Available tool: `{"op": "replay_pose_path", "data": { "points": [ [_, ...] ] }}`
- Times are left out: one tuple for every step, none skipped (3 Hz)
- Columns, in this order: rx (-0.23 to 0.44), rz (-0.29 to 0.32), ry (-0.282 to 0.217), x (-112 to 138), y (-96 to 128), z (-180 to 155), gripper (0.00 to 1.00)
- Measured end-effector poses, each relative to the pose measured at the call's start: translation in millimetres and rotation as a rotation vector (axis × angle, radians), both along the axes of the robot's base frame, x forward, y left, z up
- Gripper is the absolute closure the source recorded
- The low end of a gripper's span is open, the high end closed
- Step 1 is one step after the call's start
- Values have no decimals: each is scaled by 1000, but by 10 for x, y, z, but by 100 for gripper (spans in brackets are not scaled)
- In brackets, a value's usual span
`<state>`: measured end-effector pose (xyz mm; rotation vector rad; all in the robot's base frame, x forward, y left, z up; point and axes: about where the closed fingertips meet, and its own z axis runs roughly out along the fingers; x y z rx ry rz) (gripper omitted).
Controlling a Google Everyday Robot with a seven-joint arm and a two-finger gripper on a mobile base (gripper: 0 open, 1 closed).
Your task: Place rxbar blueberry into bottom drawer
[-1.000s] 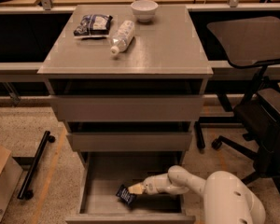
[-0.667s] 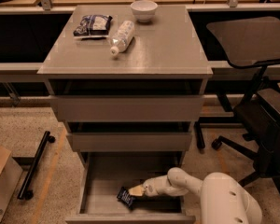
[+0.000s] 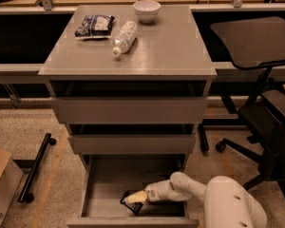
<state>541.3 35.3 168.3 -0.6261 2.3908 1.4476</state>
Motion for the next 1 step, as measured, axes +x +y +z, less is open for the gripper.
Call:
{"op": "replay_pose_path", "data": {
  "points": [
    [0, 0, 0, -1, 1, 0, 0]
  ]
}}
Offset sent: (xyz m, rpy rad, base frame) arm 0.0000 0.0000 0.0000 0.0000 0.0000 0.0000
